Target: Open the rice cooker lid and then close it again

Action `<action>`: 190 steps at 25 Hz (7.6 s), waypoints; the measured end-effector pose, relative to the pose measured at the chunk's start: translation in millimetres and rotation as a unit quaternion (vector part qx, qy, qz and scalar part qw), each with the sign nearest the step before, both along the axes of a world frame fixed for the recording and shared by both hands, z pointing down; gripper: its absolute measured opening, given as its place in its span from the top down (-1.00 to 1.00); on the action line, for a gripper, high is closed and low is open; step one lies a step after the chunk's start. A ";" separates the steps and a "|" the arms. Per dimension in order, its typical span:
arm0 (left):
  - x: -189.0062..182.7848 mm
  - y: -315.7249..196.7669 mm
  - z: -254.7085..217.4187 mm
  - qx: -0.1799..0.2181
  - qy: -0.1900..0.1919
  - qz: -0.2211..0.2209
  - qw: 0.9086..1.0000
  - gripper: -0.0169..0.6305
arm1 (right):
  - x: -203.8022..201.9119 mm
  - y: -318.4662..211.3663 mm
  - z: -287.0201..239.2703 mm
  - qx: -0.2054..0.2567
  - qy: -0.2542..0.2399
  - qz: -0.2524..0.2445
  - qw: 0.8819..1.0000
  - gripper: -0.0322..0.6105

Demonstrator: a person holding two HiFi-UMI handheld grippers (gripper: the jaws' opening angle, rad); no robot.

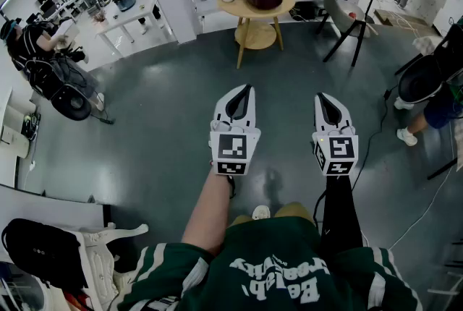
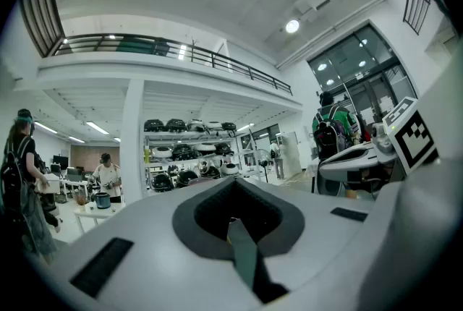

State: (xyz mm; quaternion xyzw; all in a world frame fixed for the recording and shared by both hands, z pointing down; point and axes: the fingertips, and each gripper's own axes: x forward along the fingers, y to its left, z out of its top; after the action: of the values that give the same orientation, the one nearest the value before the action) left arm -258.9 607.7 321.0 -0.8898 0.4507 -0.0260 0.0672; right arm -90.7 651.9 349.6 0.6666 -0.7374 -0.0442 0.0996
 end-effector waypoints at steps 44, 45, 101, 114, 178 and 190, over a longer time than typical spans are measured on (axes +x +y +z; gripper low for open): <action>142.6 -329.8 2.2 0.002 -0.020 -0.046 0.999 0.95 | 148.7 -354.2 6.4 0.025 -0.057 -0.073 0.995 0.89; 144.1 -337.5 3.3 0.001 -0.021 -0.046 0.999 0.95 | 150.3 -361.9 7.5 0.024 -0.059 -0.073 0.995 0.89; 262.5 -848.1 56.5 -0.038 0.006 0.027 0.999 0.95 | 177.6 -894.0 56.1 -0.071 0.003 -0.153 0.986 0.89; 279.1 -869.3 128.9 -0.155 0.018 0.031 0.987 0.95 | 175.7 -915.4 129.1 -0.168 -0.006 -0.197 0.966 0.89; 306.7 -885.1 209.2 -0.304 -0.021 0.055 0.951 0.95 | 178.9 -932.7 175.8 -0.241 -0.061 -0.162 0.955 0.89; 306.7 -885.9 208.6 -0.308 -0.021 0.053 0.950 0.95 | 178.5 -933.6 174.7 -0.243 -0.052 -0.171 0.954 0.89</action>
State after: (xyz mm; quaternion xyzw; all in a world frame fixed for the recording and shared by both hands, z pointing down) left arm 47.8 -278.2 529.7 -0.8888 0.3717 -0.1785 -0.1999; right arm 87.9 -281.7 524.3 0.4879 -0.8328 0.1548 0.2107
